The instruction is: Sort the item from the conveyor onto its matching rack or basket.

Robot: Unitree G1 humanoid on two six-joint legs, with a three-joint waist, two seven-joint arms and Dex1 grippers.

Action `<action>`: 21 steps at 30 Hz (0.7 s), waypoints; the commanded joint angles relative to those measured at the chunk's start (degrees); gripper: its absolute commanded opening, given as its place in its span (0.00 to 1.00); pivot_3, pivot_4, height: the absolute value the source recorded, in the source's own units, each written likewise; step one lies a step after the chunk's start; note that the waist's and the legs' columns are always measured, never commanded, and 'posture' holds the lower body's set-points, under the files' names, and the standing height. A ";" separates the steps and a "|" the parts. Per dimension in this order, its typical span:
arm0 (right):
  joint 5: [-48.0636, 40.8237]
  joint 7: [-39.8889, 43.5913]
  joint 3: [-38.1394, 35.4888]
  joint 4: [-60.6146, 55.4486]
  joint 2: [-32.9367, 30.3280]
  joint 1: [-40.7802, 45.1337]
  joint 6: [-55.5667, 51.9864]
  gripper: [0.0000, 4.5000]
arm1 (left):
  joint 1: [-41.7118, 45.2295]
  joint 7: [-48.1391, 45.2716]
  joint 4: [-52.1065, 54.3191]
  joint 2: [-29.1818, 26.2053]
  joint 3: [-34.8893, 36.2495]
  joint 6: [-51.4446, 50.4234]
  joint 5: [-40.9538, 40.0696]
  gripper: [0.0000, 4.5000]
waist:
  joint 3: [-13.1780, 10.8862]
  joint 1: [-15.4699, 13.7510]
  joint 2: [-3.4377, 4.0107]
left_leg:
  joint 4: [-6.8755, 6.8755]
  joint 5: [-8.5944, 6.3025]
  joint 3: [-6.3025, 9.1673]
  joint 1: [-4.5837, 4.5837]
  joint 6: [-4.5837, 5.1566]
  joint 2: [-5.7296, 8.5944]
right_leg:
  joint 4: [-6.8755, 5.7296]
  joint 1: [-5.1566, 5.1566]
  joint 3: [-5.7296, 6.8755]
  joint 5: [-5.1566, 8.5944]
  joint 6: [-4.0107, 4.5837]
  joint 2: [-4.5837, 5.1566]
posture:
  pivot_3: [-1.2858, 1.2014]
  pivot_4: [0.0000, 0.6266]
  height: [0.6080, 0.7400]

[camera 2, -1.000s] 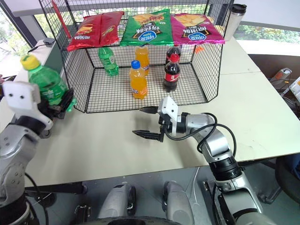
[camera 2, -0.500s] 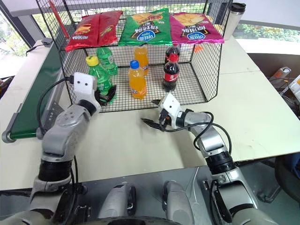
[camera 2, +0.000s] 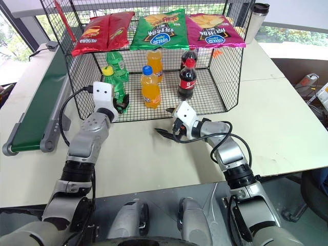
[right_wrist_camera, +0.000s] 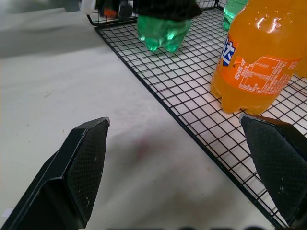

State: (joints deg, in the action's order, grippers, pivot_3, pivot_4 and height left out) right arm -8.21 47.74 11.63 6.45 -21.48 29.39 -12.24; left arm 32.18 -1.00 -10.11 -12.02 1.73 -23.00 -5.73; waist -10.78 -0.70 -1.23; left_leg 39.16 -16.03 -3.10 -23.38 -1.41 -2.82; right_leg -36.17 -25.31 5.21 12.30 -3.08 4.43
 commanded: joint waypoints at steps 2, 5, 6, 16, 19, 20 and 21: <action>-0.60 0.31 -0.61 -2.28 0.03 1.03 -0.12 1.00 | 3.29 0.96 -1.54 0.83 1.97 5.01 0.68 0.87 | 0.00 -0.06 0.00 | 0.00 0.00 0.00 0.00 0.00 0.00 | 0.00 0.01 0.00 0.00 0.00 0.00 | 0.52 0.24 1.00; -0.64 0.46 -0.61 -2.54 -0.05 0.91 -0.39 1.00 | 3.61 1.47 -2.64 1.11 2.20 5.58 1.14 1.00 | 0.00 -0.01 0.00 | 0.01 0.00 -0.01 0.00 0.00 0.00 | 0.00 0.01 0.00 0.00 0.00 0.01 | 0.52 0.24 1.00; -0.66 0.50 -0.59 -2.68 -0.04 0.85 -0.50 1.00 | 3.59 1.50 -2.65 1.05 2.20 5.64 1.35 1.00 | 0.00 -0.01 0.00 | 0.00 0.00 -0.01 0.01 0.00 0.00 | 0.00 0.02 0.00 0.00 0.00 0.01 | 0.52 0.24 1.00; -1.03 1.31 -0.52 -3.44 0.17 0.33 -1.00 1.00 | -0.22 1.03 10.99 -1.13 2.50 -0.01 2.47 1.00 | 0.00 0.10 0.00 | 0.00 0.00 -0.01 0.02 0.00 -0.01 | -0.02 0.01 0.00 0.00 -0.01 0.01 | 0.52 0.24 1.00; -1.14 1.61 -0.50 -3.50 0.14 0.58 -1.38 1.00 | -2.40 0.30 17.69 -2.53 2.87 -3.69 2.12 1.00 | 0.00 0.11 0.00 | 0.00 0.00 0.00 0.03 0.00 -0.01 | -0.03 0.01 0.00 0.00 -0.01 0.01 | 0.52 0.24 1.00; -1.06 1.63 -0.46 -3.44 0.13 0.79 -1.50 1.00 | -3.16 0.27 20.22 -3.18 3.12 -5.16 2.26 1.00 | 0.00 0.10 0.00 | 0.00 0.00 0.00 0.03 0.00 -0.01 | -0.03 0.02 0.00 0.00 0.00 0.01 | 0.52 0.24 1.00; -1.04 1.65 -0.45 -3.51 0.09 0.85 -1.63 1.00 | -3.90 0.28 22.54 -3.62 3.48 -6.59 2.28 1.00 | 0.00 0.09 0.00 | 0.00 0.00 0.00 0.04 0.00 -0.01 | -0.03 0.02 0.00 0.00 -0.01 0.01 | 0.52 0.24 1.00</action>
State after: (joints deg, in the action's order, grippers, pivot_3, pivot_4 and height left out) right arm -8.49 49.24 11.66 5.24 -21.40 29.37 -13.89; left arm 28.70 -0.68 6.18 -14.51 3.61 -27.31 -3.94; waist -10.78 -0.61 -1.22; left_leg 39.16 -16.03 -3.10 -23.34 -1.42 -2.83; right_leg -36.20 -25.29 5.20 12.29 -3.09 4.44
